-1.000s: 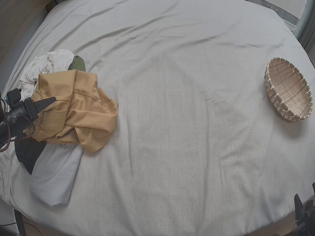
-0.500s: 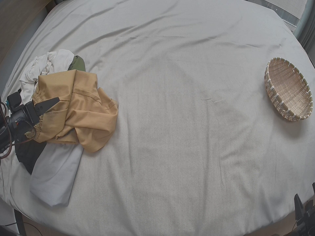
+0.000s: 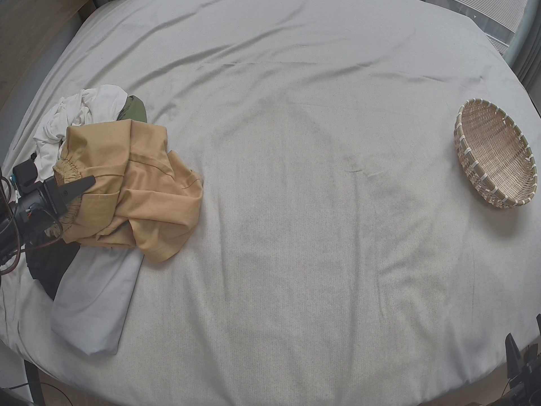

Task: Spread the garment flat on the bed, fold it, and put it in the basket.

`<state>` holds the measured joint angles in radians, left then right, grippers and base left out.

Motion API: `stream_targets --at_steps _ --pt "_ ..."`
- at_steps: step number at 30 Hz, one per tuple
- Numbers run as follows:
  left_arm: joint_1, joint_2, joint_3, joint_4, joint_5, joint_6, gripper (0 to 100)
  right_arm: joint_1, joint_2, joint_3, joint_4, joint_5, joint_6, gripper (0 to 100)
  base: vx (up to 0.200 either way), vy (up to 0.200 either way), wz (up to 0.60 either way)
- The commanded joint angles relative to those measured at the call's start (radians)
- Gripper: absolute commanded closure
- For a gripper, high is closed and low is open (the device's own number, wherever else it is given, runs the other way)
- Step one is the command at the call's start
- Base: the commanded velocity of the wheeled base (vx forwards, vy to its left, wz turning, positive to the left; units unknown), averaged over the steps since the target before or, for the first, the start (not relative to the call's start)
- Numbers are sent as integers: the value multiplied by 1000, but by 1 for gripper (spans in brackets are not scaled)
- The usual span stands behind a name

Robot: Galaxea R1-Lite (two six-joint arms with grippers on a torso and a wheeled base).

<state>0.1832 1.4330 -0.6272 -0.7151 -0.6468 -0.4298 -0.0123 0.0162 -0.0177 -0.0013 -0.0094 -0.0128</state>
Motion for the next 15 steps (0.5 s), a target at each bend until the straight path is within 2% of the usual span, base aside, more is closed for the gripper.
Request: stream_targets --at_steps 1,3,6,9,12,14,15 --pt "-65 -71 -54 2 -8 -79 100 0 -10 18 0 0 0 0 0 0 0" --pt "-126 -114 -104 11 3 -172 100 0 -10 18 0 0 0 0 0 0 0" --pt "-226 -146 -161 11 30 -256 100 0 -10 18 0 0 0 0 0 0 0" --pt "-347 -149 -206 20 121 -268 100 0 -10 18 0 0 -1 0 0 0 0" --pt "-522 -135 -255 25 240 -267 100 0 -10 18 0 0 0 0 0 0 0" --pt "-576 -124 -275 26 269 -267 100 0 -10 18 0 0 0 0 0 0 0" --pt "-636 -109 -298 26 296 -265 100 0 -10 18 0 0 0 0 0 0 0"
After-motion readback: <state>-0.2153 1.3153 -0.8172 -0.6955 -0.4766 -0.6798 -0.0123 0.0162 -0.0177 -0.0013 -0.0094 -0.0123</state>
